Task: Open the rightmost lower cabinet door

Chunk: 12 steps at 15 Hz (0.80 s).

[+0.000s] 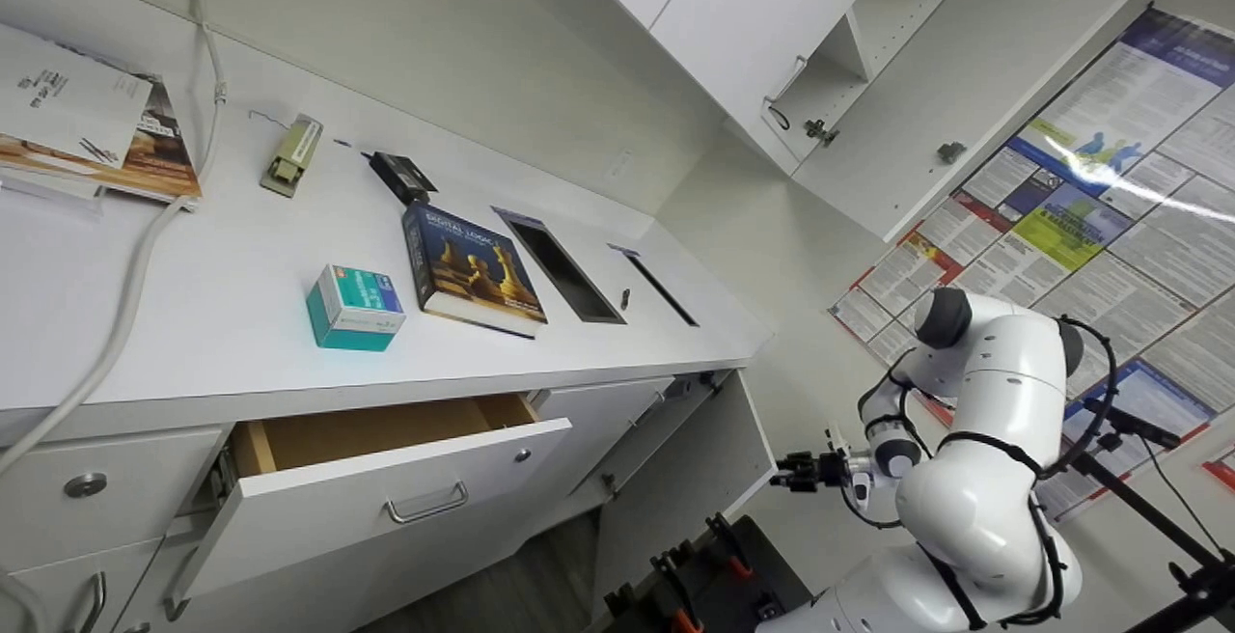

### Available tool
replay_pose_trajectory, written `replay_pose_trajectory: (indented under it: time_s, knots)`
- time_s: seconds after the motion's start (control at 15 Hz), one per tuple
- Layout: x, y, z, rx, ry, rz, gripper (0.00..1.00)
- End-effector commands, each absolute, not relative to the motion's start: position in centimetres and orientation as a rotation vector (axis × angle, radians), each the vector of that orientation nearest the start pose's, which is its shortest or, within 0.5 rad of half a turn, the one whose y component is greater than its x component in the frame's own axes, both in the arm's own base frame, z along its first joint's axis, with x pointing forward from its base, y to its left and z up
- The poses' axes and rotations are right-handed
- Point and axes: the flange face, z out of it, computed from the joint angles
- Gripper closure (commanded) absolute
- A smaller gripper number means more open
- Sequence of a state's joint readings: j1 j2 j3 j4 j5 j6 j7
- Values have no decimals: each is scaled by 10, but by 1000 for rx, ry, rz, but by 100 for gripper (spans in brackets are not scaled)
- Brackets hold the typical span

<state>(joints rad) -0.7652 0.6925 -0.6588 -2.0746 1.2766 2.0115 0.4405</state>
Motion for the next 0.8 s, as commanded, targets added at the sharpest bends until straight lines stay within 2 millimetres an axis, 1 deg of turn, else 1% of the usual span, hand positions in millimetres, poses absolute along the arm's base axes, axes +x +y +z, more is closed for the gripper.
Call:
replay_pose_trajectory:
  time_s: [0.0,0.2,0.33,0.53,0.73]
  knots:
    - [93,-538,184,-469,2501,-63,1]
    - [75,-543,223,-506,2542,-224,0]
    - [67,-541,245,-537,2561,-293,0]
    - [59,-530,271,-612,2574,-385,0]
    - [56,-510,287,-713,2536,-429,0]
